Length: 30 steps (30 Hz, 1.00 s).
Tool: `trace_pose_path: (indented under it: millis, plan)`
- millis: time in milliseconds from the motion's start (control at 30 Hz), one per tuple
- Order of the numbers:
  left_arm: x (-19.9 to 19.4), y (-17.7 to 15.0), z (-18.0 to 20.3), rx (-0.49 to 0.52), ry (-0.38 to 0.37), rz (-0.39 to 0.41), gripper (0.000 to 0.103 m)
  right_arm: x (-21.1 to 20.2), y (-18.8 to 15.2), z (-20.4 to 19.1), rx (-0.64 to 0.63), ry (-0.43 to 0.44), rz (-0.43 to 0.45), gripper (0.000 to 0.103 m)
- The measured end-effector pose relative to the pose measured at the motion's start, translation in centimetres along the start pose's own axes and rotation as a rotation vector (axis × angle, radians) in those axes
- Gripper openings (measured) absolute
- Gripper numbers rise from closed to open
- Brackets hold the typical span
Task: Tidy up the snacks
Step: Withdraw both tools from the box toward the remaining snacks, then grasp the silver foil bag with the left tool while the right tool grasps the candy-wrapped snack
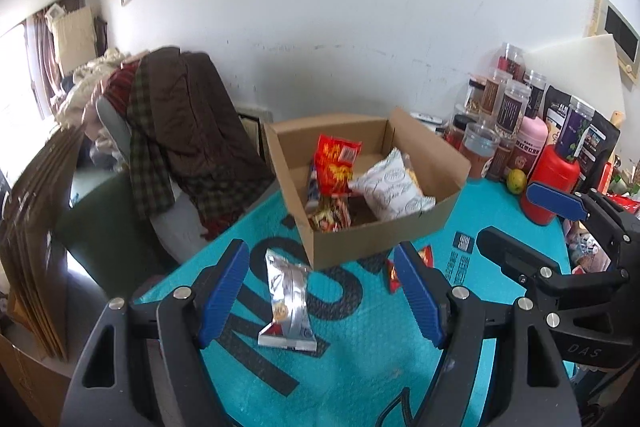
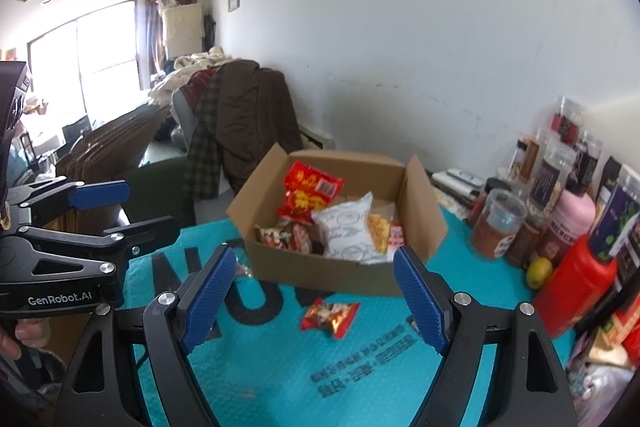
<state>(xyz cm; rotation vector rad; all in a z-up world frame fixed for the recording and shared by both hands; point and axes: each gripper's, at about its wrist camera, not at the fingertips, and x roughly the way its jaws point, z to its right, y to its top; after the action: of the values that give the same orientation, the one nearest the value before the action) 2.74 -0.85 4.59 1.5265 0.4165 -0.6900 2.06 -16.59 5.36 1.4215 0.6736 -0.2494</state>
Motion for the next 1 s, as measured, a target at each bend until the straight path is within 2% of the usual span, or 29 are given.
trace_pose_path:
  millis: [167,533,1000]
  plan:
    - [1.3,-1.4,-0.1,0.02,-0.006,-0.022,0.075,1.4,-1.6,-0.4,0.022,0.01,-0.037,0.082]
    - [5.3,-3.8,-1.0,0.01,-0.076,-0.118,0.075,5.6,-4.7,-0.2,0.093,0.014,-0.148,0.082]
    - [11.3,-4.9,-2.9,-0.014,-0.049,-0.213,0.075,12.1,-6.5,0.4,0.102,-0.033,-0.253,0.082]
